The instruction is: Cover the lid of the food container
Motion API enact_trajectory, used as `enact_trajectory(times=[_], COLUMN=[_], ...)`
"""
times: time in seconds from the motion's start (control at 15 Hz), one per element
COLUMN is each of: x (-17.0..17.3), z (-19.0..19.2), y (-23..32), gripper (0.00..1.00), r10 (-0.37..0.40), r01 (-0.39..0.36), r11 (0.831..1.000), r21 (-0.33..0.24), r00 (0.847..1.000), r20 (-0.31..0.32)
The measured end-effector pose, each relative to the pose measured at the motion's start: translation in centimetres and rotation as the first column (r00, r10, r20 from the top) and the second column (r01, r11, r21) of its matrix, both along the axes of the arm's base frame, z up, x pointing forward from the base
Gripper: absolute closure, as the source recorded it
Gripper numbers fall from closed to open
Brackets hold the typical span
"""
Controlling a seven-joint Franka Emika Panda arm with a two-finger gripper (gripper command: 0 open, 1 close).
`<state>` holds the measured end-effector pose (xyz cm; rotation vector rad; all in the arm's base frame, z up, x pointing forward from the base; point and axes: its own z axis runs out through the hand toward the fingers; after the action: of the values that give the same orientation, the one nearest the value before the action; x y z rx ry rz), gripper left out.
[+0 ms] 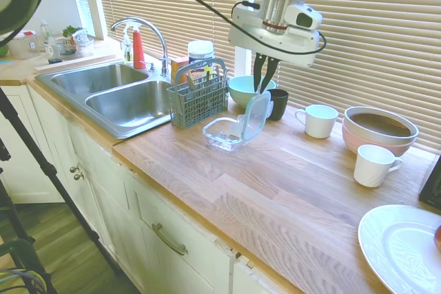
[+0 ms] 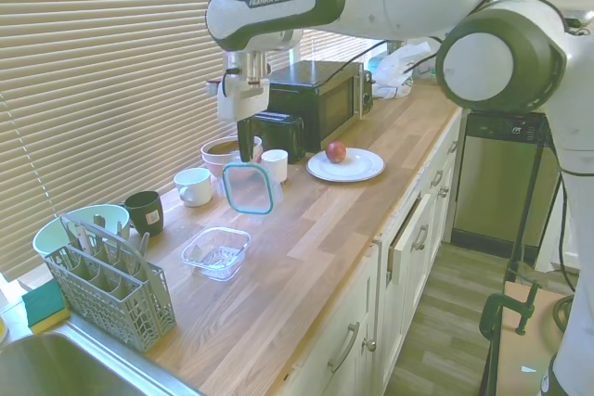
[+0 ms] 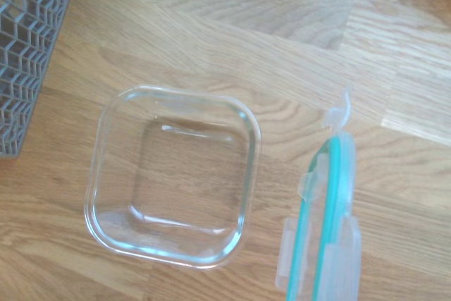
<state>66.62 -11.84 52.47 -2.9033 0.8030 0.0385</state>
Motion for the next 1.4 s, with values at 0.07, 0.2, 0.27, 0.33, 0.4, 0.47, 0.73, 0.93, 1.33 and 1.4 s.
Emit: enact_trajectory(times=[0.07,0.2,0.27,0.33,0.4,0.47,0.73,0.93,1.33,1.4], x=[0.4,0.9,1.0,1.1,1.2,1.2,1.9,2.3,2.5,2.5], z=[-0.1,-0.1,0.0,0.1,0.0,-0.1,-1.4,-2.2,-2.5,-2.7], y=[0.8,2.2,2.9,3.5,4.0,4.6,7.0,9.2,12.4,13.2], gripper=[1.00,1.00,1.00,1.00,1.00,1.00,1.00,1.00,1.00,1.00], r10=[0.004,0.012,0.014,0.017,0.020,0.023,0.040,0.058,0.072,0.077], r01=[-0.004,-0.013,-0.014,-0.017,-0.021,-0.023,-0.042,-0.061,-0.076,-0.082], r11=[1.000,1.000,1.000,0.999,0.999,0.999,0.997,0.993,0.988,0.987], r21=[-0.007,-0.020,-0.026,-0.030,-0.035,-0.039,-0.067,-0.098,-0.137,-0.141], r00=[1.000,1.000,1.000,1.000,1.000,1.000,0.999,0.998,0.997,0.996], r20=[-0.005,-0.010,-0.010,-0.011,-0.012,-0.016,-0.036,-0.040,-0.040,-0.039])
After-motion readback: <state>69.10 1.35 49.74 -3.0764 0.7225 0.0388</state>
